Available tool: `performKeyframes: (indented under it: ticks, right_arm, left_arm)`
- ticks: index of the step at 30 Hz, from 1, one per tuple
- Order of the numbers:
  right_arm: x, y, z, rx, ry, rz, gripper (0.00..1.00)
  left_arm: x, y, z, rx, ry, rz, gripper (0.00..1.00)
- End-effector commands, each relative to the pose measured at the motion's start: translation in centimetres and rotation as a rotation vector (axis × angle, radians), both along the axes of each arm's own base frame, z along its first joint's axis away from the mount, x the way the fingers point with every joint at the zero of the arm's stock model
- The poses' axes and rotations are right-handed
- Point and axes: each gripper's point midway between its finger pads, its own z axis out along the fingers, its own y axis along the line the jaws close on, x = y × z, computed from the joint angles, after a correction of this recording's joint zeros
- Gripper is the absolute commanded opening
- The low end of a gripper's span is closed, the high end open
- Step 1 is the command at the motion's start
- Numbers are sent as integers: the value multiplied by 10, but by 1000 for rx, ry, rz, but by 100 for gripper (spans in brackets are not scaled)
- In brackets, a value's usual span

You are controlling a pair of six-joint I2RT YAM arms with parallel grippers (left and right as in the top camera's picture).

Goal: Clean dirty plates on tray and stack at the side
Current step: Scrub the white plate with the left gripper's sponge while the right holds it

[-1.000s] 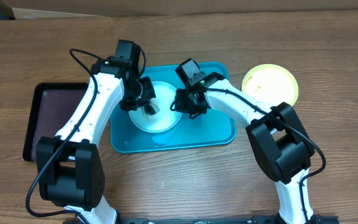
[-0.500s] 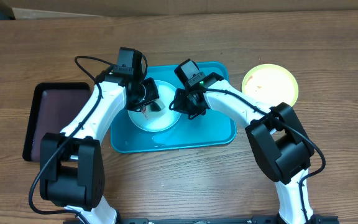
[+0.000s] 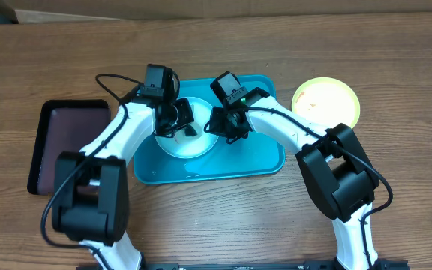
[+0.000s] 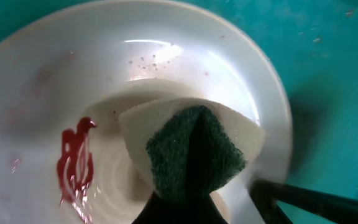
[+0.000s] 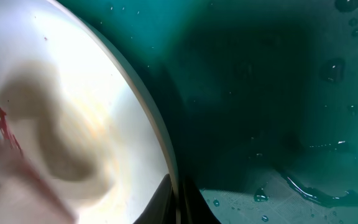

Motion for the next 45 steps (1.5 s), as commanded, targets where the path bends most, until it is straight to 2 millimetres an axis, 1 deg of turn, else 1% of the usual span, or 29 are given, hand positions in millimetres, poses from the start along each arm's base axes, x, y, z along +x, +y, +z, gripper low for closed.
performKeyframes:
  ticks: [1,4,6,9,13,14,15,19,21,24,26,28,30,31,33,34,35,36,40,43,45]
  right_arm:
    - [-1,4,-2,3,5,5,4]
    - [-2,4,-3,1,7,6,4]
    - [-2,4,-3,1,6,8,4]
    - [-1,4,-3,1,6,8,4]
    - [-1,3,-3,-5,2,6,4]
    - [-1,3,-3,-5,2,6,4]
    - [-1,3,-3,-5,3,6,4]
    - [-1,2,-3,-11,3,4,4]
    - [0,1,-3,-15,0,2,4]
    - [1,-1,-4,-23,-5,-1,4]
    - [0,0,-4,-23,-5,0,4]
    - [0,0,-4,-23,-5,-1,4]
    - [0,0,-4,-23,-5,-1,4]
    - [0,0,-4,-23,-5,-1,4]
    - [1,0,-4,-22,-5,-1,4]
    - [1,0,-4,-22,-6,-1,4]
    - [1,0,-4,-22,-6,-1,4]
    - [1,0,-4,-22,-6,-1,4]
    - [2,0,-3,-18,-9,-1,4]
    - [2,1,-3,-17,-11,-1,4]
    - [1,0,-3,-19,-8,-1,4]
  left_arm:
    - [-10,-2,-32,6,76,-23,4]
    - [-15,6,-50,27,117,-39,4]
    - [-19,17,-60,56,151,-21,4]
    - [-28,44,-66,149,199,25,4]
    - [-41,86,-67,301,261,88,4]
    - [-45,99,-65,349,278,106,4]
    - [-47,108,-64,381,291,118,4]
    - [-48,138,-49,493,319,160,4]
    - [-43,147,-37,530,320,174,4]
    - [-29,151,-15,546,300,183,4]
    - [-17,148,1,534,274,185,4]
    - [-6,137,13,483,246,171,4]
    - [7,114,21,370,206,94,4]
    - [13,97,23,289,180,28,5]
    - [18,63,26,137,131,-109,4]
    - [19,53,26,93,120,-146,4]
    - [18,42,26,52,114,-171,4]
    - [17,36,24,32,114,-180,4]
    - [9,7,10,-25,114,-239,4]
    - [3,-6,-3,-16,110,-264,4]
    - [2,-8,-10,-2,116,-236,4]
